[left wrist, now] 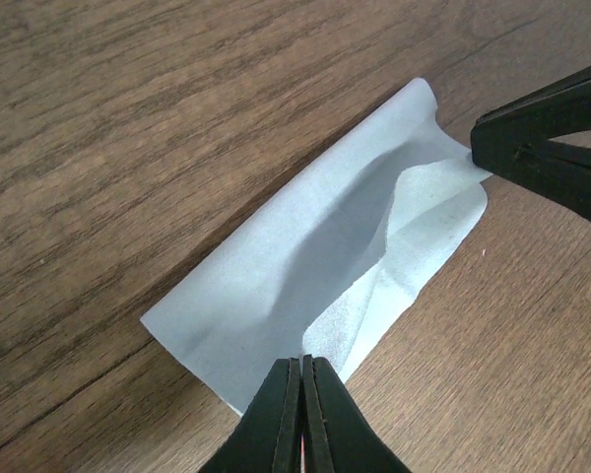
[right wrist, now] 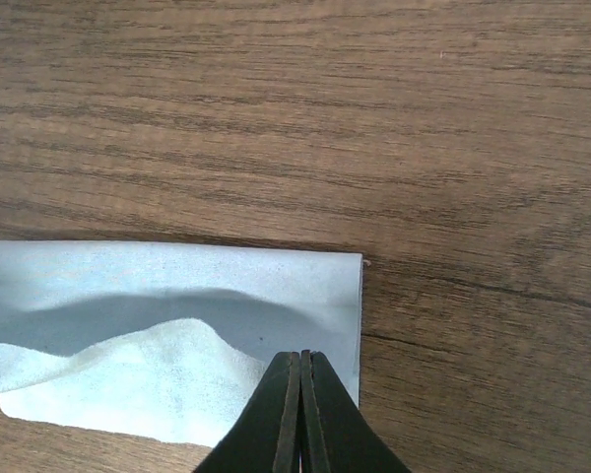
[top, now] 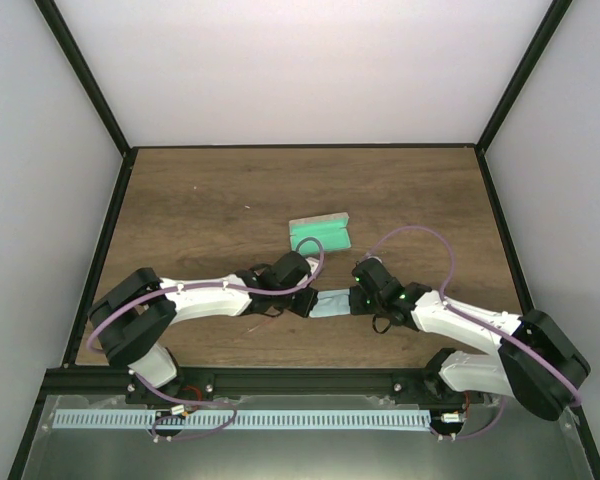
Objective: Organize the sunglasses
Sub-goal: Fold the glasses cleaning cloth at the center of the board.
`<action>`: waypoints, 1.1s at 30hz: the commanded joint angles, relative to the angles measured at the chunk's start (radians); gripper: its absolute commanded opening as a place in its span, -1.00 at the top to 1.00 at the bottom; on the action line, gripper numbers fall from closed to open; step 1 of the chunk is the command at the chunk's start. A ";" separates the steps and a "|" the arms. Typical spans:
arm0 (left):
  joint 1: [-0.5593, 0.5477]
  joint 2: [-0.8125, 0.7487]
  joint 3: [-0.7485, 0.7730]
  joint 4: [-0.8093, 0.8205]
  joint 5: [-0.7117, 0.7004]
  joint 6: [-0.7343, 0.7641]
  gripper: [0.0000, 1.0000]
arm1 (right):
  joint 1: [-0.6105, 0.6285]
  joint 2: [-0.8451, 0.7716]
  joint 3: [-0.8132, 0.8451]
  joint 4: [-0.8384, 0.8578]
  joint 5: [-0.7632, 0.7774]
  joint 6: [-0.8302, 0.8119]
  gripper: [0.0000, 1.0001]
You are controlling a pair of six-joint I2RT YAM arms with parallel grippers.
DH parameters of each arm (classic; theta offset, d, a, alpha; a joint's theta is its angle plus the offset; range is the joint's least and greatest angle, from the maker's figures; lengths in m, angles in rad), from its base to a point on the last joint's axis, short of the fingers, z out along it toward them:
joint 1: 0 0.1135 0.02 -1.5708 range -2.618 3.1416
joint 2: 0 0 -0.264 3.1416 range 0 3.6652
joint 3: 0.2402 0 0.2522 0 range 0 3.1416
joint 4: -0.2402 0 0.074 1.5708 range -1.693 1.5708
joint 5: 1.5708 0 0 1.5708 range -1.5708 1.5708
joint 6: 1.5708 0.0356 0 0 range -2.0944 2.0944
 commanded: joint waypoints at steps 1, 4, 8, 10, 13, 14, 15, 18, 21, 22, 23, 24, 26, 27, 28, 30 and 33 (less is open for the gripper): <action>-0.007 0.005 -0.021 0.005 0.016 0.013 0.91 | 0.010 0.002 -0.008 0.007 -0.009 0.007 0.97; -0.008 0.005 -0.027 0.006 0.014 0.011 0.91 | 0.010 0.004 -0.008 0.009 -0.010 0.006 0.97; -0.008 0.006 -0.028 0.007 0.015 0.011 0.91 | 0.010 0.003 -0.008 0.012 -0.010 0.006 0.97; -0.009 0.008 -0.028 0.008 0.019 0.011 0.92 | 0.010 0.004 -0.009 0.011 -0.010 0.006 0.97; -0.009 0.011 -0.027 0.010 0.023 0.012 0.91 | 0.010 0.003 -0.010 0.012 -0.013 0.005 0.92; -0.008 0.013 -0.026 0.011 0.029 0.013 0.90 | 0.010 0.002 -0.009 0.013 -0.014 0.005 0.91; -0.008 0.014 -0.026 0.011 0.032 0.014 0.90 | 0.010 0.002 -0.011 0.014 -0.016 0.005 0.90; -0.009 0.023 -0.024 0.011 0.042 0.015 0.88 | 0.011 0.003 -0.017 0.021 -0.023 0.004 0.86; -0.009 0.026 -0.022 0.007 0.037 0.014 0.84 | 0.011 0.005 -0.017 0.025 -0.026 0.003 0.76; -0.010 0.023 -0.022 0.006 0.033 0.014 0.82 | 0.011 0.003 -0.017 0.025 -0.025 0.003 0.70; -0.010 0.022 -0.021 0.003 0.029 0.014 0.79 | 0.011 0.000 -0.016 0.024 -0.022 0.003 0.63; -0.009 0.019 -0.021 -0.001 0.024 0.013 0.75 | 0.011 -0.003 -0.015 0.021 -0.019 0.003 0.59; -0.010 0.012 -0.023 -0.004 0.010 0.012 0.70 | 0.011 -0.008 -0.010 0.015 -0.012 0.002 0.55; -0.010 0.008 -0.021 -0.005 0.007 0.012 0.69 | 0.011 -0.011 -0.008 0.011 -0.008 0.001 0.54; -0.010 0.005 -0.022 -0.007 0.005 0.012 0.68 | 0.011 -0.013 -0.005 0.009 -0.004 0.000 0.54; -0.010 0.000 -0.023 -0.007 0.003 0.011 0.68 | 0.011 -0.016 0.000 0.006 -0.003 0.000 0.54; -0.009 -0.012 -0.028 0.000 -0.002 0.009 0.68 | 0.011 -0.021 0.002 0.011 -0.008 0.000 0.53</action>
